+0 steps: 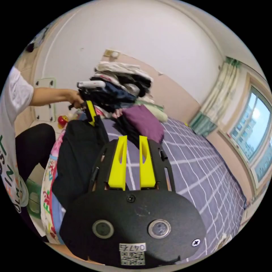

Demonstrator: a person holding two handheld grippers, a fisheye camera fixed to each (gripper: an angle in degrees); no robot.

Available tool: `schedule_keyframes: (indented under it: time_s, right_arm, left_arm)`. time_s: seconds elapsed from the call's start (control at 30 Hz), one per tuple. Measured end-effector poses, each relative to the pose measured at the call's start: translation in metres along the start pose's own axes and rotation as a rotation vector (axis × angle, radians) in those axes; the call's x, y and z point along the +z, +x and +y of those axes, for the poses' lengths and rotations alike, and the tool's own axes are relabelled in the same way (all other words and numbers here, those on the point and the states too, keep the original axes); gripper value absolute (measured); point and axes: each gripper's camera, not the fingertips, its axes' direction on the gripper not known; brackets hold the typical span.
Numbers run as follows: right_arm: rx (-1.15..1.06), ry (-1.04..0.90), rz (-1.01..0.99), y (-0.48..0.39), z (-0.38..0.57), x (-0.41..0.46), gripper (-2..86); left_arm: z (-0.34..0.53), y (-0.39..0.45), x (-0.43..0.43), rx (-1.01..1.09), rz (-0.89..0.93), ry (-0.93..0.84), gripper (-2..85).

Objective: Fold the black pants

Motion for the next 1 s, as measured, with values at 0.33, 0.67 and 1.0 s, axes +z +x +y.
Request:
schedule_keyframes:
  time_s: [0.33,0.67,1.0]
  right_arm:
    - [0.156,-0.421,-0.044,0.033,0.111,-0.058,1.2]
    - [0.473,-0.311,0.367,0.094,0.153,-0.179,0.1]
    - [0.933,-0.529,0.395,0.162,0.281,-0.316,-0.4]
  left_arm:
    - [-0.022,-0.045,0.051,-0.347,0.1,-0.045,8.2]
    - [-0.014,0.102,0.05,-0.16,-0.496,0.078,7.2]
    - [-0.162,0.281,0.194,0.311,-0.07,0.071,7.9]
